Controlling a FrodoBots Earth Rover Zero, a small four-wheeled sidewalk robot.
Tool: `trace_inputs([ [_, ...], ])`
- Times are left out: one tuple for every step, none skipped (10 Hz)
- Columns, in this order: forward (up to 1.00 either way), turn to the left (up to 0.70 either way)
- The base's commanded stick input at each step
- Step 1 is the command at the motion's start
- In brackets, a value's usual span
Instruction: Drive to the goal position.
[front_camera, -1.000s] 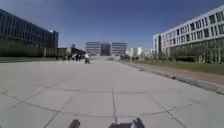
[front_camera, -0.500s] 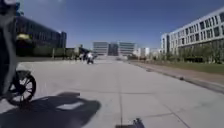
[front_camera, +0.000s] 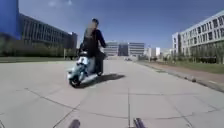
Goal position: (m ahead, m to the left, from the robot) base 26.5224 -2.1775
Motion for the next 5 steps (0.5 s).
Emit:
trace_inputs([
  [0.00,0.00],
  [0.00,0.06],
  [0.00,0.64],
  [0.00,1.00],
  [0.00,1.00],
])
